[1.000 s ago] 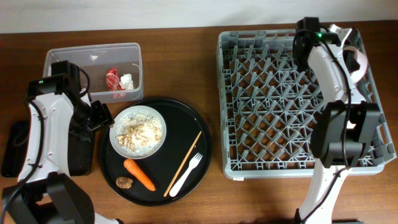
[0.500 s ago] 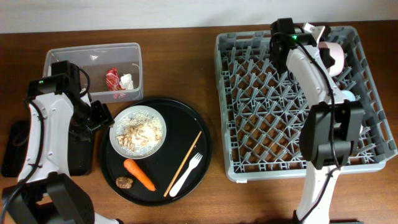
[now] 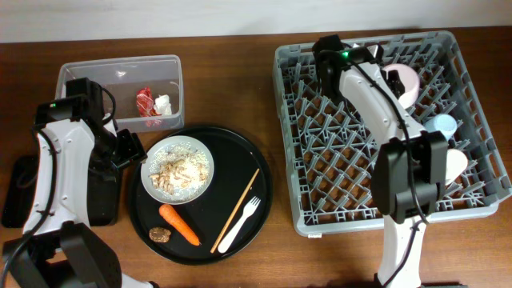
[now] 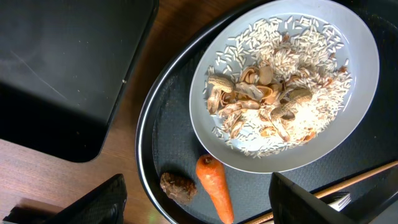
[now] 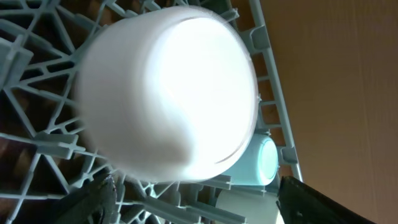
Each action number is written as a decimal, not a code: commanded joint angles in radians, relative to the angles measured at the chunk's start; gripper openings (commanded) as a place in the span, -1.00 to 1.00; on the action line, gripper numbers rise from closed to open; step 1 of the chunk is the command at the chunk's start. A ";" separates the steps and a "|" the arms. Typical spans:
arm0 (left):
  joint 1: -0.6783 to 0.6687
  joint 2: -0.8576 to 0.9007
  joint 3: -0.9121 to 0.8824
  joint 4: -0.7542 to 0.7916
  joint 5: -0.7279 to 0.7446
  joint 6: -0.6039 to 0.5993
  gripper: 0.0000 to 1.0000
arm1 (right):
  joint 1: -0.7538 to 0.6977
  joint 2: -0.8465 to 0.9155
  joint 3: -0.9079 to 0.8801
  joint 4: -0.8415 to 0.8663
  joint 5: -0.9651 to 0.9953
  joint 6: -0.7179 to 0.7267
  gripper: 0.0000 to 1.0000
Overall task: Sort waste into correct bins and load items into the dishwasher rack
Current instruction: 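Carry the pink bowl to the rack's back and set it down, then release the pink bowl and lift the right gripper away, then move the right gripper to the white fork on the black tray, then close the right gripper on the white fork's handle and lift, then carry the fork into the rack's left side and release it, then grasp the wooden chopstick on the round tray with the right gripper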
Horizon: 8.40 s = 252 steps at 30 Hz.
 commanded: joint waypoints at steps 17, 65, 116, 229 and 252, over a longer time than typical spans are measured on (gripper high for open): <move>0.002 -0.027 0.005 0.002 0.000 -0.010 0.45 | -0.163 -0.147 -0.001 -0.034 -0.382 -0.050 0.76; 0.002 -0.027 0.005 0.004 -0.004 -0.010 0.47 | -0.264 -0.385 0.002 -0.092 -1.309 -0.412 0.97; -0.122 -0.027 0.005 0.021 -0.041 -0.010 0.47 | 0.691 -0.216 -0.582 0.300 -1.054 0.573 0.44; -0.122 -0.027 0.005 0.017 -0.060 -0.009 0.47 | 0.637 -0.144 -0.287 0.057 -1.007 0.436 0.05; -0.122 -0.027 0.005 0.017 -0.063 -0.009 0.47 | 0.661 0.034 -0.288 0.121 -1.057 0.487 -0.92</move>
